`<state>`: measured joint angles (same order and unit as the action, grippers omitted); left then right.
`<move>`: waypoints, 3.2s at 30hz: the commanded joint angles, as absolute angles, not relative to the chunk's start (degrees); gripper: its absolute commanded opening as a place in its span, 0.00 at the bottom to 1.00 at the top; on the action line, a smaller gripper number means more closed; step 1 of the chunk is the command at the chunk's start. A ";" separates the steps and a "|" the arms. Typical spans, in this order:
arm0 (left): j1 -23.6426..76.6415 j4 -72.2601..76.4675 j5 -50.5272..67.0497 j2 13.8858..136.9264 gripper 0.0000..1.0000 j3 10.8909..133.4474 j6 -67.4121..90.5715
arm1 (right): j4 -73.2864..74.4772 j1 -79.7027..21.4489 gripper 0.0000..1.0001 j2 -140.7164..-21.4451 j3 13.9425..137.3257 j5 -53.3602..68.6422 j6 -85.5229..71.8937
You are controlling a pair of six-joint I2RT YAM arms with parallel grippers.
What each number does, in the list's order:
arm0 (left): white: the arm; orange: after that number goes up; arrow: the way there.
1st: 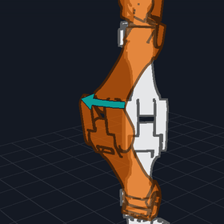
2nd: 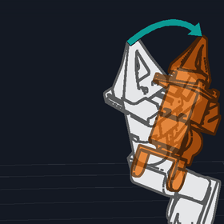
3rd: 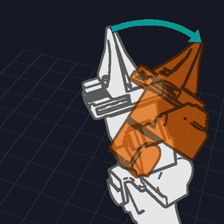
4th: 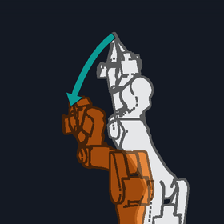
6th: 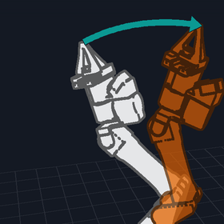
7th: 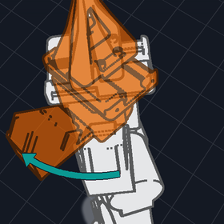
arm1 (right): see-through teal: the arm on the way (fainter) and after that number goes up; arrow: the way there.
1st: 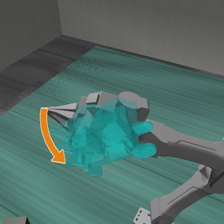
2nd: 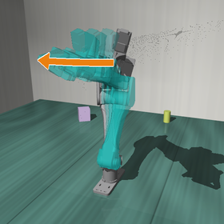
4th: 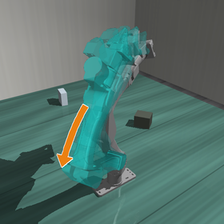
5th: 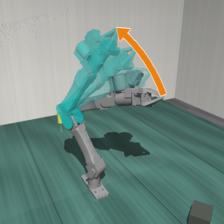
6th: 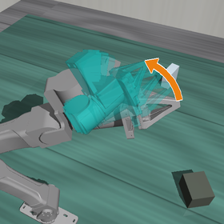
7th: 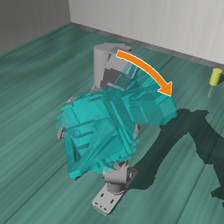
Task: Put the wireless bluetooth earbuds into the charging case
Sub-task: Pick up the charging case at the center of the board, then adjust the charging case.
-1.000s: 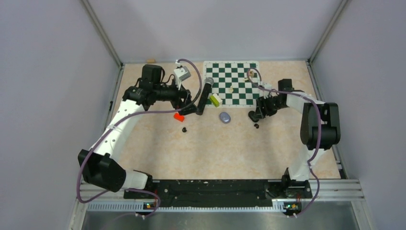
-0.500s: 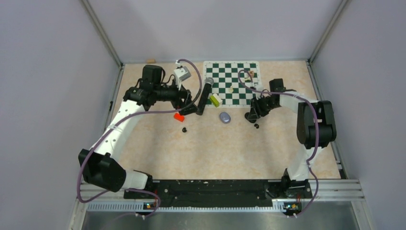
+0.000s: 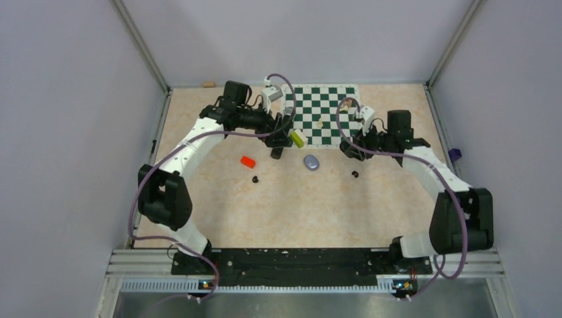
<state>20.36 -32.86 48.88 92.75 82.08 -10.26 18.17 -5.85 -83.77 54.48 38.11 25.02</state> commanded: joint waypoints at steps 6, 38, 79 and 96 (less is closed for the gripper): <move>22.09 -9.47 59.68 103.66 0.99 89.16 13.34 | 6.09 -9.74 0.26 -69.34 47.72 44.90 26.38; 35.02 -12.14 58.25 107.55 0.71 88.04 11.54 | 0.97 -21.05 0.28 -60.51 43.86 38.85 27.60; 34.89 -41.08 68.24 98.27 0.06 93.87 -21.95 | -19.70 -5.71 0.73 -62.24 45.20 82.87 -10.62; 40.08 -45.79 62.11 100.19 0.05 96.74 -26.49 | -4.84 -7.90 0.53 -65.01 45.80 82.60 3.74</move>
<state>39.92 -45.80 62.06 100.14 94.13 -25.54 -8.19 -6.48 -63.90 44.66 81.01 -1.61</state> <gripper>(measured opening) 0.344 0.542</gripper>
